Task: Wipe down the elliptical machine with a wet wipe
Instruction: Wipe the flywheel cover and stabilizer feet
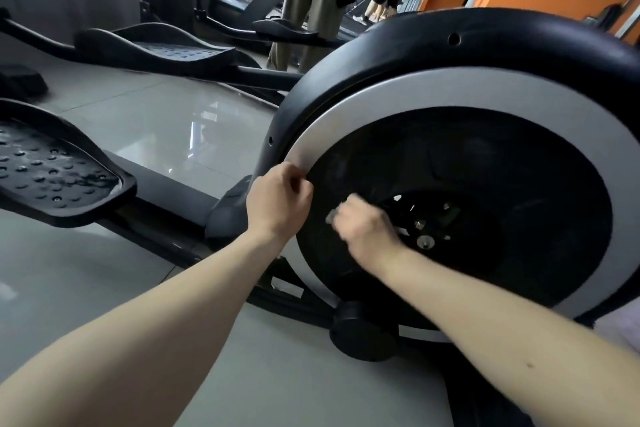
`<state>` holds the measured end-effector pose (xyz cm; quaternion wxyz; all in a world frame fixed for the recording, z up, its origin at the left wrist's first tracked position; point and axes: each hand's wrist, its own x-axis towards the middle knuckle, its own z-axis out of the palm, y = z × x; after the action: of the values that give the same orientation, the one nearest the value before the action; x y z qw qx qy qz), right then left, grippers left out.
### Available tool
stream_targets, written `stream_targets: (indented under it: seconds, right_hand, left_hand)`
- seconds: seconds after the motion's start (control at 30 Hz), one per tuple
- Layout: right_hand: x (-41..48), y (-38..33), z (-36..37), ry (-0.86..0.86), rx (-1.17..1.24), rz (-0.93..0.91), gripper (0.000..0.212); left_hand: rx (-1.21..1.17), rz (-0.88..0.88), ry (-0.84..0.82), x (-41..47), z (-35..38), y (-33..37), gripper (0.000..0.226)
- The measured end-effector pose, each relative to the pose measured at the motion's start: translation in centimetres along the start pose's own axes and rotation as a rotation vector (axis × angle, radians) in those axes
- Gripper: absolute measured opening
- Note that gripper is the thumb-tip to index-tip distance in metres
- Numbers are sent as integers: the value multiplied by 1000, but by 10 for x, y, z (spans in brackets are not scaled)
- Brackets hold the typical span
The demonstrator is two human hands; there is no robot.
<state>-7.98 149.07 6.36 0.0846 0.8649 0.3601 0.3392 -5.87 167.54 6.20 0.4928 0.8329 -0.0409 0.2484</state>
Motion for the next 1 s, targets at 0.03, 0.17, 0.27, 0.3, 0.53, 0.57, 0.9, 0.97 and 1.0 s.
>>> stream_targets:
  seconds: [0.03,0.17,0.27,0.3,0.53,0.57,0.9,0.97,1.0]
  right_hand:
    - [-4,-5,6,-93,-27,-29,28]
    - [20,9,-11,-22,54,-2,29]
    - [50,31,-39,200,43,100,24]
    - [53,33,-40,216,54,120,22]
    - [-12,-9,3,-288,-211,-79,22]
    - [-8,-6,2,-283,-131,-103,26]
    - [76,36,-66,395,132,148,17]
    - [76,28,-49,404,146,194,21]
    - [75,23,-40,395,159,198,21]
  left_hand:
    - [-3,3,1,-1,-1,0,13]
    - [9,12,3,0,-3,4,13]
    - [9,12,-16,-2,-1,4,14]
    - [12,17,-17,-2,-1,3,14]
    - [15,22,-6,-4,-4,0,11]
    - [17,19,-2,-3,-5,0,11]
    - [-21,-62,31,4,-8,-19,8]
    - [-13,-95,35,2,-7,-23,9]
    - [-6,-104,32,1,-7,-24,9]
